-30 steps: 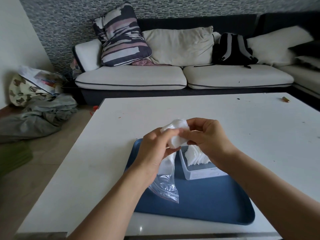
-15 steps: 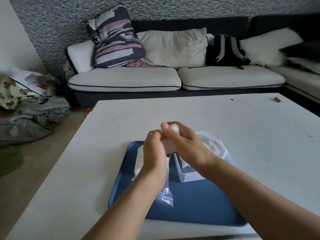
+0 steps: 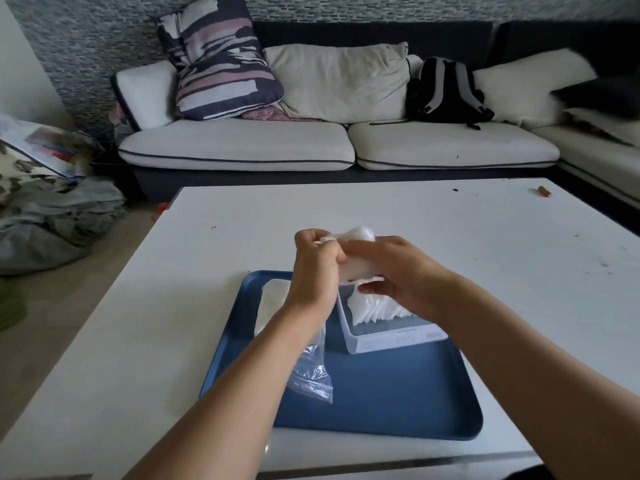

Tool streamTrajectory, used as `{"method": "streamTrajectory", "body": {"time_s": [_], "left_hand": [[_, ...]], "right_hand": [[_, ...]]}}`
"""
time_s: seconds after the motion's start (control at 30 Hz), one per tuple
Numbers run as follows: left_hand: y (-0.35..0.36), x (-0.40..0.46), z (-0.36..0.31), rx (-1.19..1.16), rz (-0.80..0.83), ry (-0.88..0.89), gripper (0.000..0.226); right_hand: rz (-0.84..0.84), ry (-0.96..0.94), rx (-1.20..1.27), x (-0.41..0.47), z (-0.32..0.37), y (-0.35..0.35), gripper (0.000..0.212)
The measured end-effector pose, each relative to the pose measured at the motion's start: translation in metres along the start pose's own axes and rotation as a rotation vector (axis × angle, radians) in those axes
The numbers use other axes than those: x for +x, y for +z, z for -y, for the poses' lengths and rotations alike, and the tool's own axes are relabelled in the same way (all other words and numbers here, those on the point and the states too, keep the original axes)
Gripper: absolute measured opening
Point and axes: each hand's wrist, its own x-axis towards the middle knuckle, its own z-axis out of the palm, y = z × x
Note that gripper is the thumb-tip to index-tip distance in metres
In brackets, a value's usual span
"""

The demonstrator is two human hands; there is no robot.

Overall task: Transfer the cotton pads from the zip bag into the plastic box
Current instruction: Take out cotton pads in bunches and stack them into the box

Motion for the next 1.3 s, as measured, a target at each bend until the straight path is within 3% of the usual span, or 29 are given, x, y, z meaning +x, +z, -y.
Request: {"method": "streamTrajectory", "body": {"time_s": [0.13, 0.2, 0.3, 0.4, 0.6, 0.77, 0.9, 0.97, 1.07, 1.17, 1.3], "left_hand": [[-0.018, 0.014, 0.015, 0.657, -0.061, 0.116, 0.024], [-0.022, 0.013, 0.020, 0.886, -0.004, 0.162, 0.012], [-0.021, 0.007, 0.028, 1.096, 0.103, 0.195, 0.016], [-0.021, 0.005, 0.030, 1.140, 0.153, 0.198, 0.016], [-0.019, -0.004, 0.044, 1.219, 0.493, 0.134, 0.029], [-0.015, -0.010, 0.047, 1.321, 0.502, 0.211, 0.012], [-0.015, -0.010, 0.050, 1.296, 0.514, 0.182, 0.021], [-0.017, -0.010, 0.048, 1.298, 0.514, 0.206, 0.022], [-0.022, -0.008, 0.045, 1.286, 0.515, 0.206, 0.023], [-0.023, -0.005, 0.045, 1.306, 0.506, 0.145, 0.021], [-0.019, 0.000, 0.045, 1.271, 0.308, 0.268, 0.023]], "right_hand": [[-0.290, 0.163, -0.181, 0.019, -0.012, -0.024, 0.038], [-0.271, 0.221, -0.282, 0.024, -0.016, -0.019, 0.033], [-0.261, 0.234, -0.479, 0.032, -0.022, -0.005, 0.018], [-0.196, 0.258, -0.714, 0.037, -0.031, 0.005, 0.021], [-0.155, 0.228, -0.939, 0.046, -0.050, 0.011, 0.010], [-0.267, 0.094, -1.104, 0.055, -0.065, 0.017, 0.016], [-0.282, 0.140, -0.997, 0.059, -0.065, 0.021, 0.026], [-0.144, 0.249, -0.776, 0.060, -0.057, 0.016, 0.029], [0.062, 0.290, -0.435, 0.057, -0.048, 0.011, 0.010], [-0.068, 0.181, -0.540, 0.049, -0.040, 0.002, 0.013], [-0.512, -0.139, -0.969, 0.041, -0.031, -0.039, 0.016]]}}
